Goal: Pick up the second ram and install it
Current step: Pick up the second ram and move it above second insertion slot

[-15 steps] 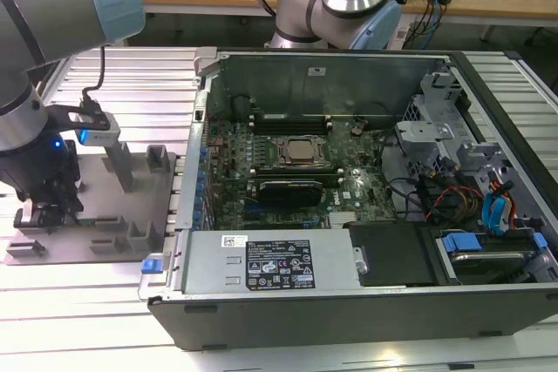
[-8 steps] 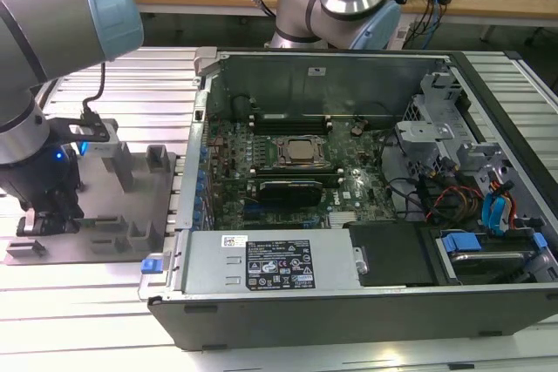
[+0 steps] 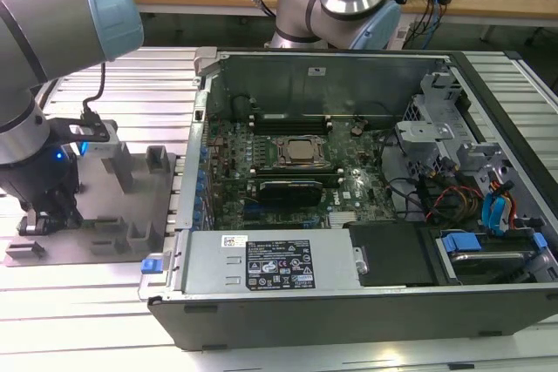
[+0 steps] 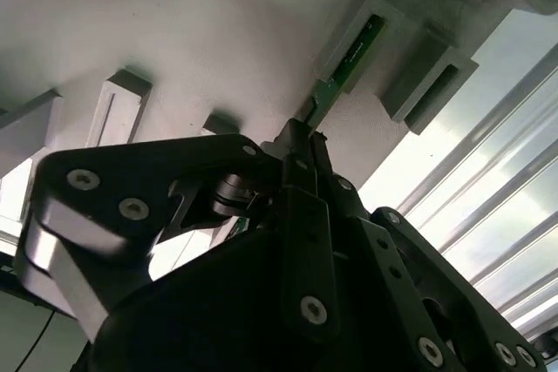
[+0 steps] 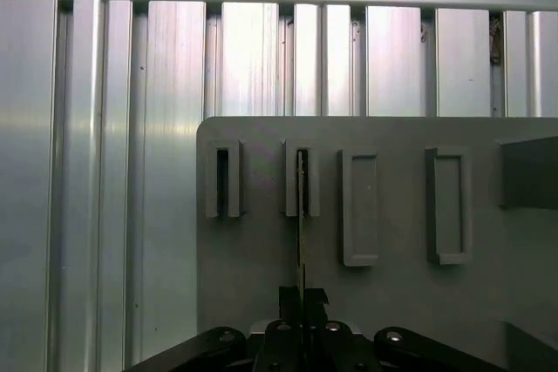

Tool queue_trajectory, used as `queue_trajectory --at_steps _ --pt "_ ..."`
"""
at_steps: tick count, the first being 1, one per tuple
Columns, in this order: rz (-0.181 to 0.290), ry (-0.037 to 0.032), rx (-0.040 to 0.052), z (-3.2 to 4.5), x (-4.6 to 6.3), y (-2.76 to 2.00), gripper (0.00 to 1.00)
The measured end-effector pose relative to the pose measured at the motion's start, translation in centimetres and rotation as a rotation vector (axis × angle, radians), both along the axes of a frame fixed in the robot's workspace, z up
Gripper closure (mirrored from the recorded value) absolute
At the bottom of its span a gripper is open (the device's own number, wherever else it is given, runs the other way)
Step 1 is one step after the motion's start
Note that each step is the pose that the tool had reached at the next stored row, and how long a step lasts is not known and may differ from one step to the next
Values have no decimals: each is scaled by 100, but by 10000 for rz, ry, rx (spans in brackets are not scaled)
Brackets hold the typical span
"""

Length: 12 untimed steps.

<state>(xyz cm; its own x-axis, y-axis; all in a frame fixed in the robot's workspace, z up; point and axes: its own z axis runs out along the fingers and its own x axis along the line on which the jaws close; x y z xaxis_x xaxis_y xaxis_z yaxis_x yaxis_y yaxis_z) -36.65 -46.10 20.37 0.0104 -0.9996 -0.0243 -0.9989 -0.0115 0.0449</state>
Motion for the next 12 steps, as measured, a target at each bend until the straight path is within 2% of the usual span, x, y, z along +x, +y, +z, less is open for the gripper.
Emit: queue_trajectory --at_steps 1,10,12 --pt "0 0 0 0 0 0 89" --pt "1 -1 -2 -4 1 0 89" --pt "1 -1 -2 75 1 3 89"
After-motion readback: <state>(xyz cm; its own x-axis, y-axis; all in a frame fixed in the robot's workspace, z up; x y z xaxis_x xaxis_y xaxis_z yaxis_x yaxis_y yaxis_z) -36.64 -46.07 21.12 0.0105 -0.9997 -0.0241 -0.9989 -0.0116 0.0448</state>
